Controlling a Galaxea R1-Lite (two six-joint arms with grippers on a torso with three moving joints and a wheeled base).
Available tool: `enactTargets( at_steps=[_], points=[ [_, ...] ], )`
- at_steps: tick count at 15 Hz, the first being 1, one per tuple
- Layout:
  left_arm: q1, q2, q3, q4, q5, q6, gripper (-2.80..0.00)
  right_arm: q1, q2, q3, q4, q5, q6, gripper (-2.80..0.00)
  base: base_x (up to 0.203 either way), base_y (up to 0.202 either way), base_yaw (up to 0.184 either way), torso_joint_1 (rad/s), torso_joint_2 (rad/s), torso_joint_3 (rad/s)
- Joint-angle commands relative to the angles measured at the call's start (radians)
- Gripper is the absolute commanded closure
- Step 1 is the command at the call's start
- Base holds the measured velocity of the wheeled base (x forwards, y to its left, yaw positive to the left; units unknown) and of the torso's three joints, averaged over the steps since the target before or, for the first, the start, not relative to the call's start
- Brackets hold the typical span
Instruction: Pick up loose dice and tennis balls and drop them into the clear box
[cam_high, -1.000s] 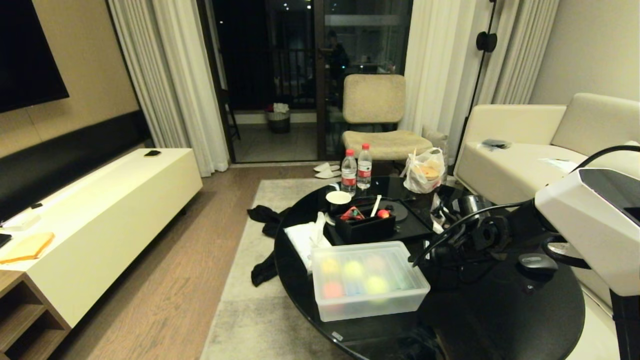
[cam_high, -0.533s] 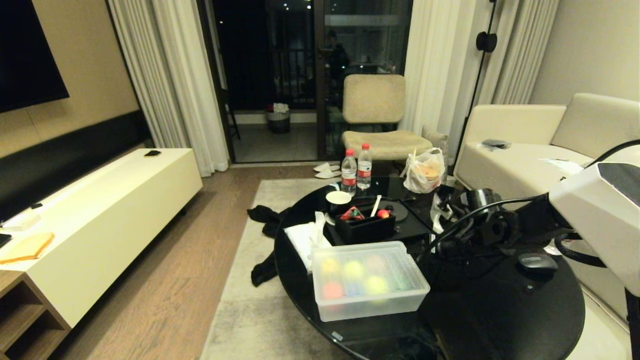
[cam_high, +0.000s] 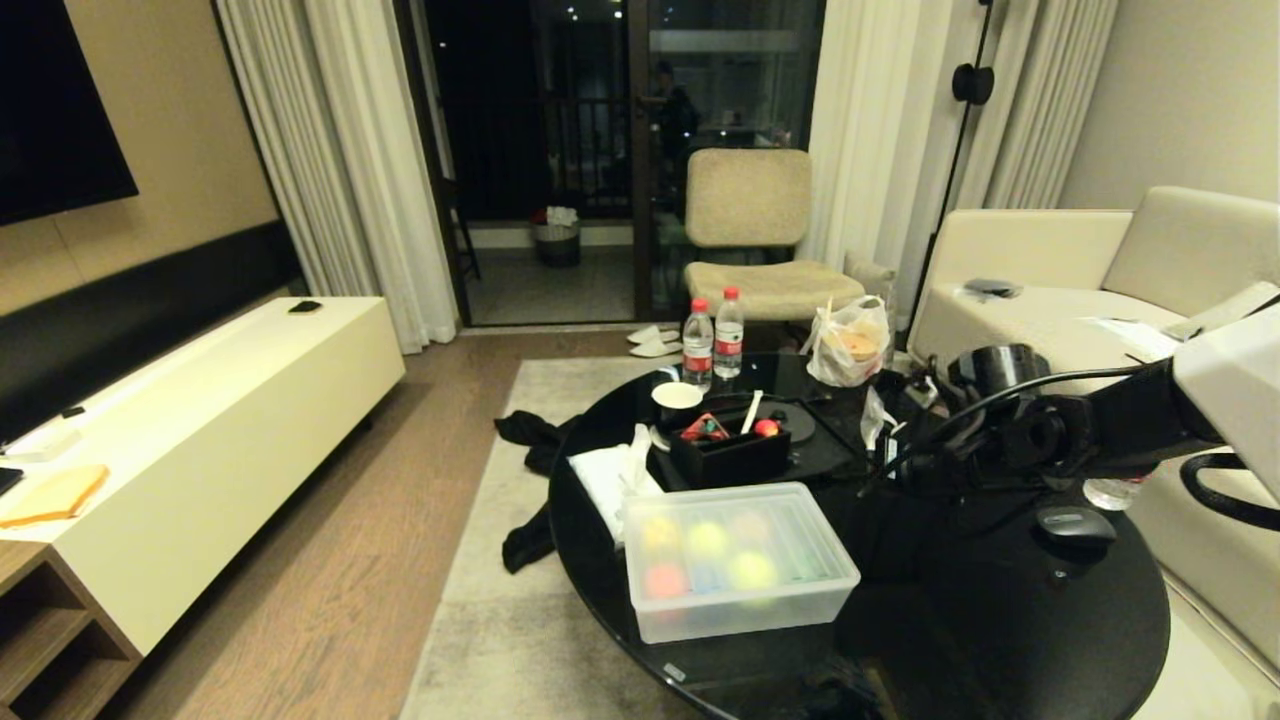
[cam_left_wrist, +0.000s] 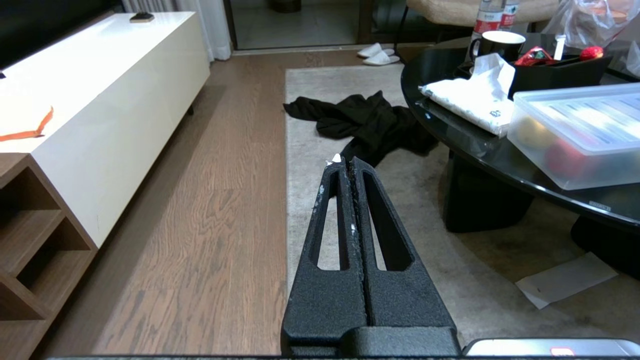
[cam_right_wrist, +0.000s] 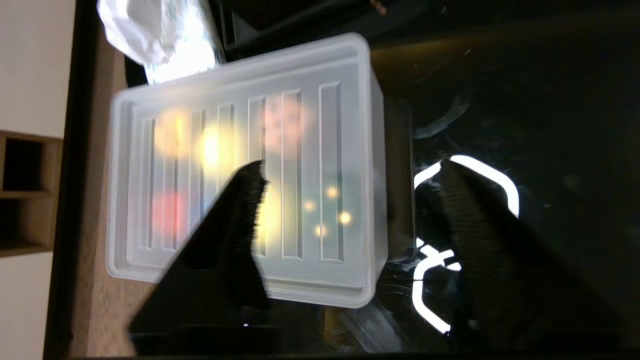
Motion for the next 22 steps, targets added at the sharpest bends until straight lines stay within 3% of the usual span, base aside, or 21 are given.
enactTargets(
  at_steps=[1,8,12,14,17,19,22],
  points=[
    [0.0,0.001,0.003,0.0,0.0,0.0,0.0,-0.014,-0.067,0.004,0.003,0.002,0.0,0.0,0.0,0.0,0.0,0.0,0.0,0.0],
    [0.0,0.001,0.003,0.0,0.0,-0.001,0.0,-0.019,-0.38,0.121,0.025,0.0,-0.015,0.0,0.0,0.0,0.0,0.0,0.0,0.0],
    [0.0,0.001,0.003,0.0,0.0,-0.001,0.0,-0.008,-0.631,0.333,0.019,0.002,-0.146,0.0,0.0,0.0,0.0,0.0,0.0,0.0],
    [0.0,0.001,0.003,0.0,0.001,-0.001,0.0,0.044,-0.737,0.471,0.012,0.0,-0.213,0.0,0.0,0.0,0.0,0.0,0.0,0.0],
    [0.0,0.001,0.003,0.0,0.0,0.0,0.0,0.11,-0.851,0.645,-0.073,-0.011,-0.237,0.0,0.0,0.0,0.0,0.0,0.0,0.0],
    [0.0,0.001,0.003,0.0,0.0,-0.002,0.0,0.118,-0.968,0.771,-0.145,-0.089,-0.239,0.0,0.0,0.0,0.0,0.0,0.0,0.0],
    [0.0,0.001,0.003,0.0,0.0,0.0,0.0,0.121,-1.13,0.943,-0.172,-0.386,-0.234,0.0,0.0,0.0,0.0,0.0,0.0,0.0]
  ],
)
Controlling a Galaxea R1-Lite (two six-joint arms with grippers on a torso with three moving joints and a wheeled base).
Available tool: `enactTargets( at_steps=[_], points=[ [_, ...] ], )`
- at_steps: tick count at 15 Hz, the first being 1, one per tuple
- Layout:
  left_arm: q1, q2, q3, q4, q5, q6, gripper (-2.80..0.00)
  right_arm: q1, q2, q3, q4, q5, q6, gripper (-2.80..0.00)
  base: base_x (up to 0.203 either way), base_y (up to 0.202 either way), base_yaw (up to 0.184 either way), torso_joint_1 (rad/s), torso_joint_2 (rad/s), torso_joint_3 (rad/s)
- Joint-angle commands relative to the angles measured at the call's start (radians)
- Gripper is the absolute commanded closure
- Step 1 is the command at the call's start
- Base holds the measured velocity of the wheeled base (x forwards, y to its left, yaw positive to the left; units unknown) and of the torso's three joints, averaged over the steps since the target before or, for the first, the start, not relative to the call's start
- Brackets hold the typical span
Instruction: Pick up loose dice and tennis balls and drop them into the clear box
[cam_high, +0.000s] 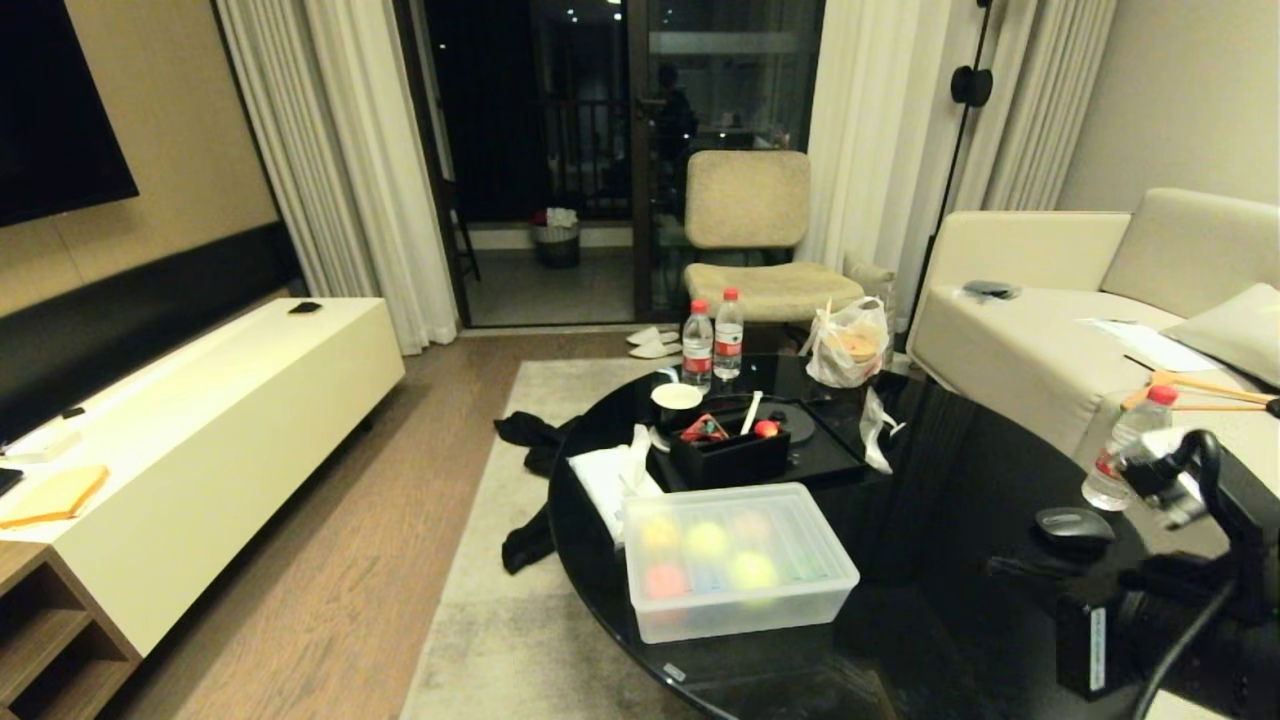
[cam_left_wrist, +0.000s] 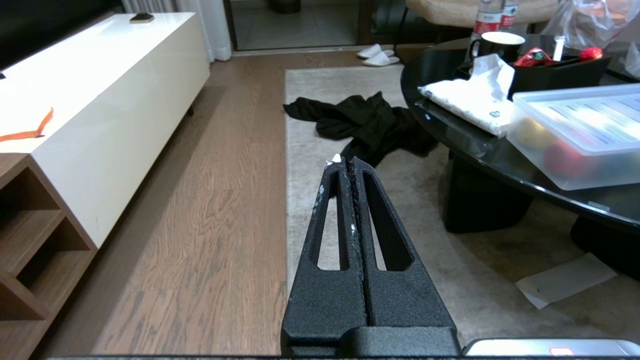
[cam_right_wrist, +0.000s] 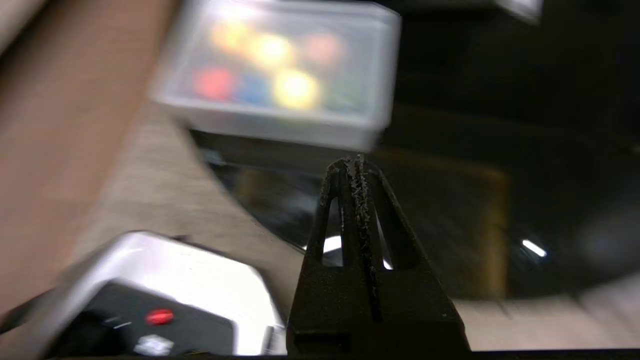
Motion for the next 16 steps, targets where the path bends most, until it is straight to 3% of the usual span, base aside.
enactTargets(
  at_steps=[1,3,5,8,12,14,16],
  points=[
    [0.0,0.001,0.003,0.0,0.0,0.0,0.0,0.003,-0.177,0.149,-0.007,-0.234,0.0,0.0,0.0,0.0,0.0,0.0,0.0,0.0],
    [0.0,0.001,0.003,0.0,0.0,0.0,0.0,0.003,-0.301,0.256,-0.009,-0.378,0.001,0.0,0.0,0.0,0.0,0.0,0.0,0.0],
    [0.0,0.001,0.003,0.0,0.0,-0.001,0.0,0.002,-0.426,0.317,0.006,-0.46,0.001,0.0,0.0,0.0,0.0,0.0,0.0,0.0],
    [0.0,0.001,0.003,0.0,0.0,0.0,0.0,-0.001,-0.61,0.347,0.13,-0.518,0.001,0.0,0.0,0.0,0.0,0.0,0.0,0.0],
    [0.0,0.001,0.003,0.0,0.0,-0.001,0.0,-0.018,-0.783,0.358,0.295,-0.517,-0.002,0.0,0.0,0.0,0.0,0.0,0.0,0.0],
    [0.0,0.001,0.003,0.0,0.0,0.0,0.0,-0.093,-0.793,0.36,0.323,-0.494,-0.007,0.0,0.0,0.0,0.0,0.0,0.0,0.0],
    [0.0,0.001,0.003,0.0,0.0,0.0,0.0,-0.168,-0.828,0.373,0.329,-0.381,-0.017,0.0,0.0,0.0,0.0,0.0,0.0,0.0]
  ],
)
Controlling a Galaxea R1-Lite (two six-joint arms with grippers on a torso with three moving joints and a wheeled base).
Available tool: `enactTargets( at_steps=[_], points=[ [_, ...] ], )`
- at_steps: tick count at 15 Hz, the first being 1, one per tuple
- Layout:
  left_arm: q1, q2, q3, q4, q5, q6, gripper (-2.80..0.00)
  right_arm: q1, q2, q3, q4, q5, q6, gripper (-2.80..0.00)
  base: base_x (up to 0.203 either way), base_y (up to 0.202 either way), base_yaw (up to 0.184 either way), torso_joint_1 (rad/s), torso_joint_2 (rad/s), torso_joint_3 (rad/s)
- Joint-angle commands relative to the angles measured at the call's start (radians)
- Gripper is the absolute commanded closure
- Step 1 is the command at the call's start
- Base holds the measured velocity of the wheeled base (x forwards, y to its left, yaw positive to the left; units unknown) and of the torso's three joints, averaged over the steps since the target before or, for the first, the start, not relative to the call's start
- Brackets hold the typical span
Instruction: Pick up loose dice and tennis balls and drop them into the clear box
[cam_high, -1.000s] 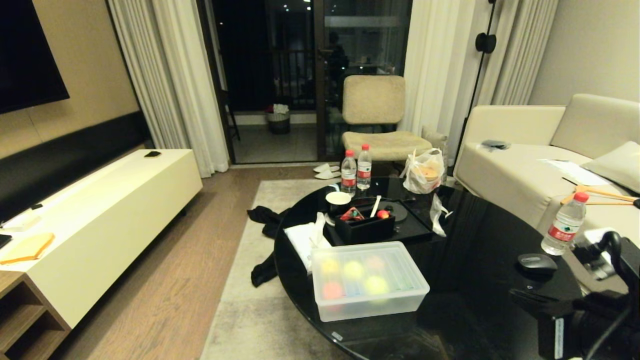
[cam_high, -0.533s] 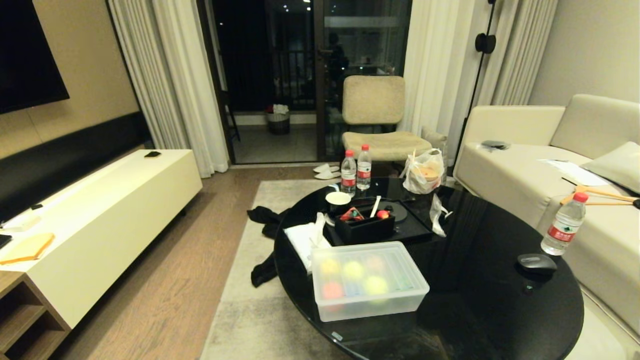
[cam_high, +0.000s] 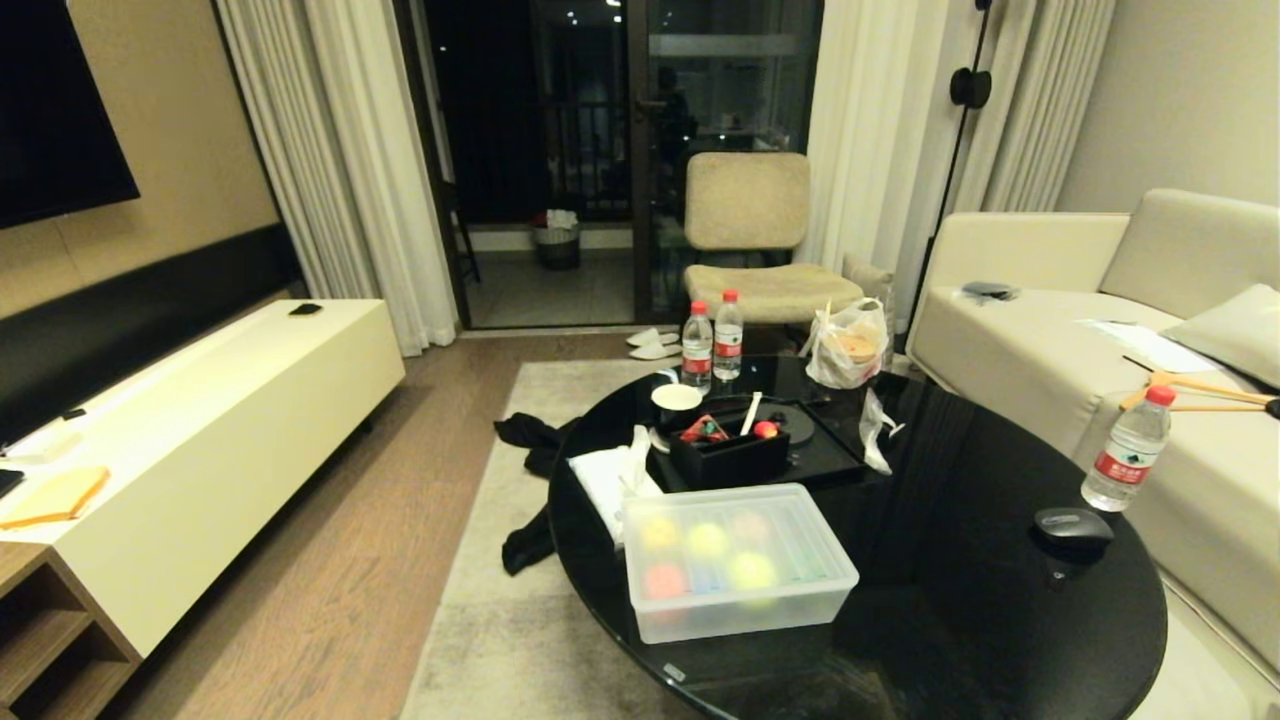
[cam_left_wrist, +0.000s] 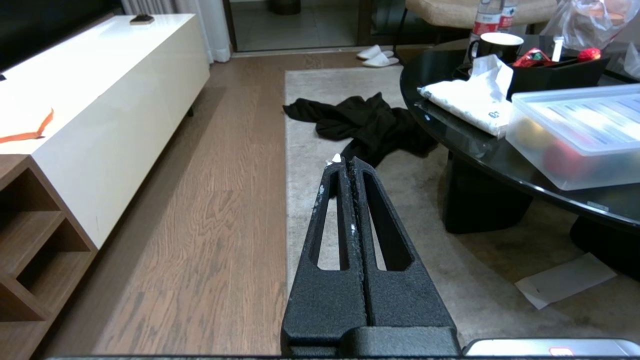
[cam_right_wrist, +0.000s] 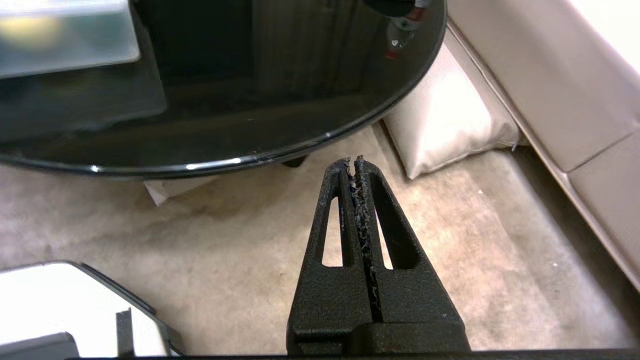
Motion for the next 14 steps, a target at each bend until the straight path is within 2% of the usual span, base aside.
enactTargets(
  at_steps=[1,3,5,6,8,12,14],
  points=[
    [0.0,0.001,0.003,0.0,0.0,-0.001,0.0,-0.064,-0.056,0.019,-0.002,0.126,-0.006,0.0,0.0,0.0,0.0,0.0,0.0,0.0],
    [0.0,0.001,0.003,0.0,0.0,-0.001,0.0,-0.067,-0.057,0.056,-0.057,0.219,-0.004,0.0,0.0,0.0,0.0,0.0,0.0,0.0],
    [0.0,0.001,0.003,0.0,0.0,-0.001,0.0,-0.066,-0.057,0.121,-0.145,0.296,-0.057,0.0,0.0,0.0,0.0,0.0,0.0,0.0],
    [0.0,0.001,0.003,0.0,0.0,-0.001,0.0,-0.065,-0.057,0.116,-0.142,0.305,-0.084,0.0,0.0,0.0,0.0,0.0,0.0,0.0],
    [0.0,0.001,0.003,0.0,0.0,-0.001,0.0,-0.063,-0.059,0.115,-0.143,0.306,-0.083,0.0,0.0,0.0,0.0,0.0,0.0,0.0],
    [0.0,0.001,0.003,0.0,0.0,-0.001,0.0,-0.005,-0.065,0.115,-0.142,0.306,-0.077,0.0,0.0,0.0,0.0,0.0,0.0,0.0],
    [0.0,0.001,0.003,0.0,0.0,-0.001,0.0,0.055,-0.13,0.114,-0.14,0.304,-0.059,0.0,0.0,0.0,0.0,0.0,0.0,0.0]
  ],
)
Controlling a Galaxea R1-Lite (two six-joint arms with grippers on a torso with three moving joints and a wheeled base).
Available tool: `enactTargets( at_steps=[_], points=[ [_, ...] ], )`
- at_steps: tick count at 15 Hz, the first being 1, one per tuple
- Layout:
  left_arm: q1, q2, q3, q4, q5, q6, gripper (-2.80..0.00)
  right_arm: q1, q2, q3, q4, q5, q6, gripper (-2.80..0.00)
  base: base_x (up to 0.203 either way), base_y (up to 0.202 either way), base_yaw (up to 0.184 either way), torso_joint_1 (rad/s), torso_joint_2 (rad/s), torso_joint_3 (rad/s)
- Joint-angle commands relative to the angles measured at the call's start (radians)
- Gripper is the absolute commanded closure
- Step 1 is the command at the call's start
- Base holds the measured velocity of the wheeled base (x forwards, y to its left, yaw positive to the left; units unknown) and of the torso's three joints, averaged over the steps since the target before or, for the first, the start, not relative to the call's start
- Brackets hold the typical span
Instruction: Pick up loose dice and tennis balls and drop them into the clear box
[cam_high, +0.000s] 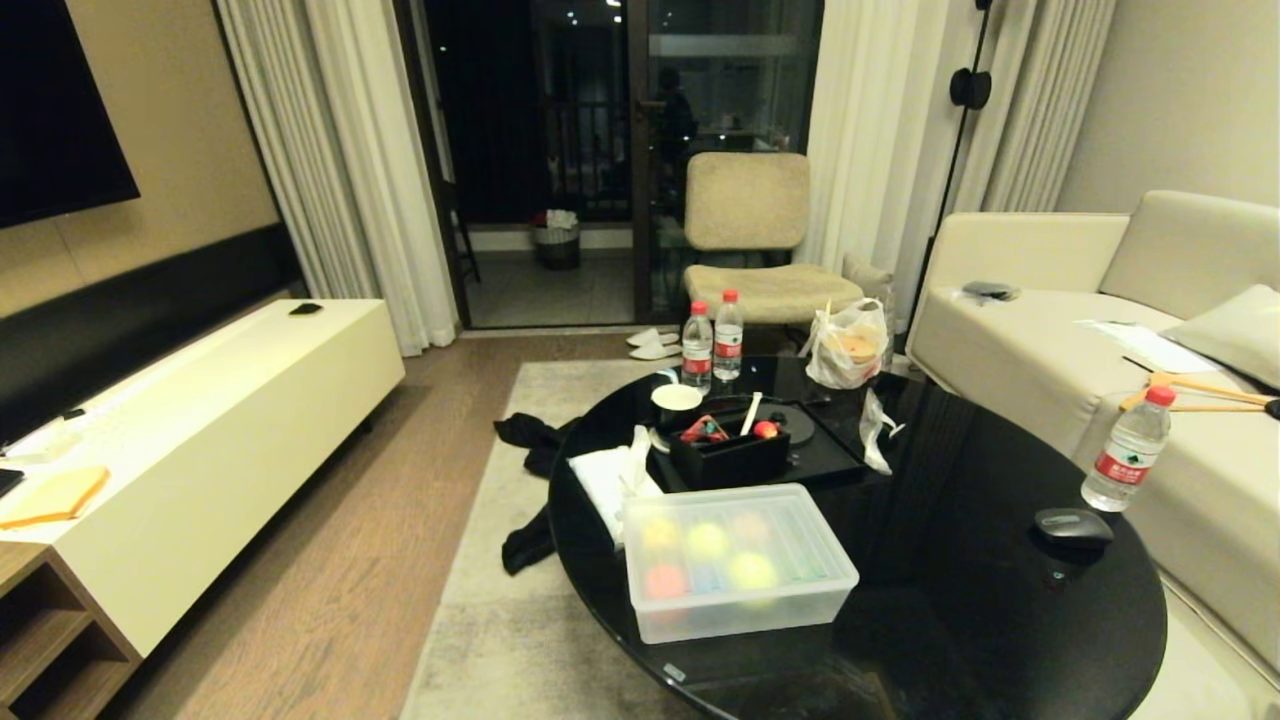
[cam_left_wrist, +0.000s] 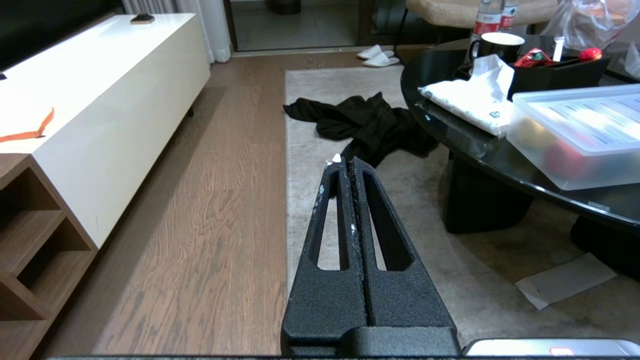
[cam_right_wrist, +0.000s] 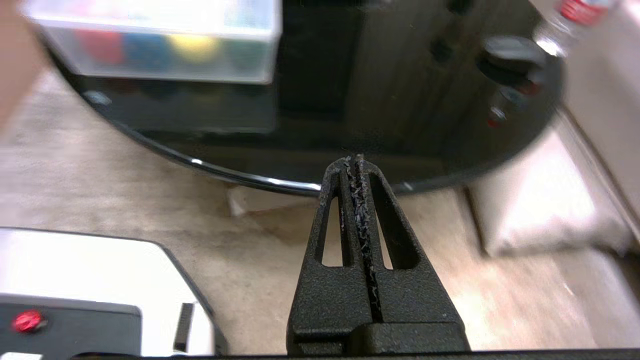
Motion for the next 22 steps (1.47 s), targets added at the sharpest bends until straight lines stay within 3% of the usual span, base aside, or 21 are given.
enactTargets(
  at_steps=[1,5,10,22],
  points=[
    [0.0,0.001,0.003,0.0,0.0,0.0,0.0,0.031,-0.112,-0.002,0.007,-0.001,0.02,0.0,0.0,0.0,0.0,0.0,0.0,0.0],
    [0.0,0.001,0.003,0.001,0.0,0.0,0.0,0.03,-0.261,-0.003,0.002,-0.008,0.031,0.0,0.0,0.0,0.0,0.0,0.0,0.0],
    [0.0,0.001,0.003,0.0,0.0,0.0,0.0,0.03,-0.259,0.0,-0.015,-0.058,0.151,0.0,0.0,0.0,0.0,0.0,0.0,0.0],
    [0.0,0.001,0.003,0.0,0.0,0.0,0.0,0.03,-0.259,0.0,-0.015,-0.058,0.156,0.0,0.0,0.0,0.0,0.0,0.0,0.0]
  ],
)
